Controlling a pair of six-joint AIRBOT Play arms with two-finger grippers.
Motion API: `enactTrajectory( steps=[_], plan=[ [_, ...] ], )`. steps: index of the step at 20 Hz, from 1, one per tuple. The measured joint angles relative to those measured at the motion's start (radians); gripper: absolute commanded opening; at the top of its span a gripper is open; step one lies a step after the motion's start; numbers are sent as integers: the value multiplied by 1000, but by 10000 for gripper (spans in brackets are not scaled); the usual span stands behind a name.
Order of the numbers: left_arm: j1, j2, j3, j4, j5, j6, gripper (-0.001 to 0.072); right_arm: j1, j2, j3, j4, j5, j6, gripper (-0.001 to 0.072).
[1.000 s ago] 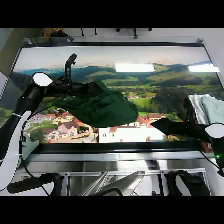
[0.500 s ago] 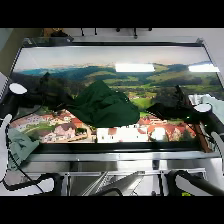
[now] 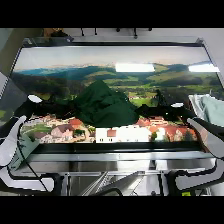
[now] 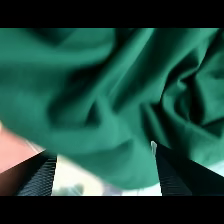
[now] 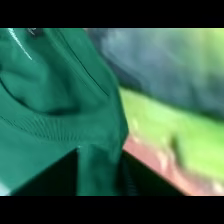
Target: Fold the shirts.
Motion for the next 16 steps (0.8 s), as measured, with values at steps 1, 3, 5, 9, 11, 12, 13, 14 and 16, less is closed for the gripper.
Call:
enactTrajectory(
  steps=[1, 3, 5, 9, 11, 12, 13, 14, 16],
  plan=[
    [-16, -19, 24, 0, 6, -1, 95, 16, -9, 18, -10, -7, -10, 24],
    [-43, -51, 82, -1, 14, -14, 10, 39, -8, 68, 7, 28, -25, 23],
    [-56, -63, 147, -8, -7, -29, 10, 49, 18, 122, 10, 80, -34, 23],
    [-60, 23, 323, -39, -129, -56, 10, 27, 188, 256, 32, 147, -37, 23],
    [-56, 121, 433, -46, -191, -80, 10, -13, 310, 339, 36, 160, -37, 23],
    [-55, 173, 488, -47, -218, -89, 10, -35, 370, 379, 37, 161, -37, 23],
    [-53, 236, 555, -53, -236, -102, 10, -62, 435, 422, 41, 161, -37, 23],
    [-52, 288, 613, -54, -248, -112, 10, -89, 499, 462, 41, 158, -37, 23],
    [-51, 392, 728, -56, -261, -130, 14, -136, 612, 530, 43, 140, -55, 23]
  ],
)
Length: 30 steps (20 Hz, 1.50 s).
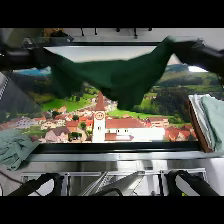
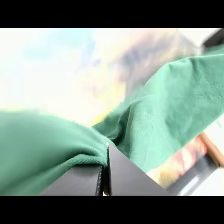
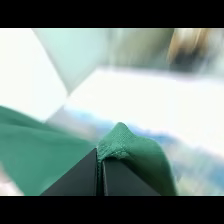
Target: Fold the shirts.
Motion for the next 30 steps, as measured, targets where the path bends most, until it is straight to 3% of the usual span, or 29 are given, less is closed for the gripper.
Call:
enactTrajectory(
  steps=[5, 11, 15, 19, 20, 21, 22, 25, 28, 29, 30],
  plan=[
    [0, 201, 142, 1, -20, -14, 14, -65, 190, 89, 0, -27, -61, 23],
    [0, 285, -75, 50, 0, -17, 15, -79, 142, 105, -27, -6, -83, 24],
    [-16, 133, -262, 56, 94, 55, 15, -79, -81, 57, -34, 58, -67, 23],
    [-63, -190, -337, 59, 241, 135, 16, -79, -382, -56, -37, -6, -56, 25],
    [-70, -289, -315, 58, 265, 143, 25, -79, -461, -71, -36, -37, -55, 115],
    [-73, -379, -276, 56, 274, 148, 336, -79, -542, -80, -21, -71, -56, 403],
    [-70, -469, -218, 55, 268, 147, 689, -79, -613, -82, -5, -100, -63, 511],
    [-34, -669, 0, 55, 151, 101, 673, -94, -731, -66, 20, -109, -79, 503],
    [48, -761, 190, 56, -9, 26, 653, -146, -728, -53, -33, -38, -58, 495],
    [84, -766, 217, 57, -67, 10, 653, -168, -712, -52, -74, -1, -29, 380],
    [121, -761, 217, 59, -115, -4, 653, -189, -690, -56, -124, 39, 6, 347]
  ],
)
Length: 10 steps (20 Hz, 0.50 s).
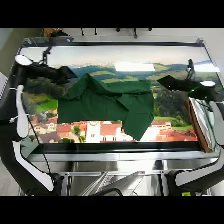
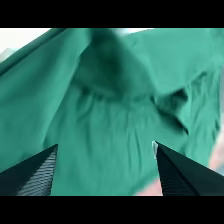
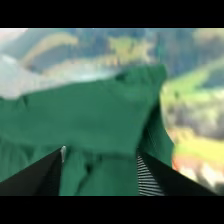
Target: Fold the shirts.
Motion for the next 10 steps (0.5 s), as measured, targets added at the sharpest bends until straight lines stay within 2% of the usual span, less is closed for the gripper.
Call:
enactTrajectory(
  steps=[4, 10],
  plan=[
    [132, 76, -165, 132, -102, -14, 654, -56, 105, -116, -200, 112, 111, 348],
    [227, 138, -480, 248, -54, 34, 654, -74, 201, -317, -289, 149, 161, 348]
  ],
)
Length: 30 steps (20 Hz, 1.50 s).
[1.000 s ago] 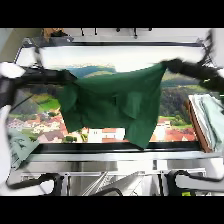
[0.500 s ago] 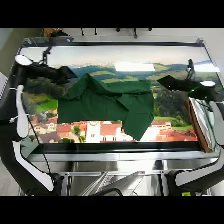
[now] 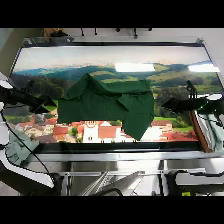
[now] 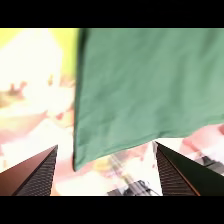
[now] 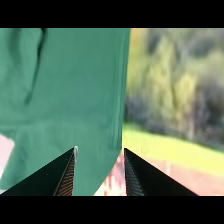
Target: Fold the shirts.
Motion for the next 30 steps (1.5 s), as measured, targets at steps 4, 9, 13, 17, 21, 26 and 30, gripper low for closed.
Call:
enactTrajectory(
  steps=[4, 9, 13, 17, 21, 26, 30],
  plan=[
    [-24, -29, -93, -36, 50, 47, 653, 3, 13, -34, 0, 6, 6, 402],
    [-90, -73, -109, -71, 100, 77, 14, 8, 3, -49, 2, 7, 10, 405],
    [-123, -85, -64, -52, 80, 93, 14, 27, -51, -58, 3, -7, 14, 405],
    [-131, -87, -22, -64, 41, 96, 14, 71, -127, -59, 23, -34, 21, 371],
    [-133, -83, -7, -74, 23, 83, 11, 131, -184, -47, 95, -71, -28, 24],
    [-126, 54, 12, -267, -16, 76, 10, 163, -76, 106, 256, 3, -107, 22],
    [-67, 314, 168, -615, -60, 80, 10, 107, 181, 400, 359, 23, -128, 23]
  ],
)
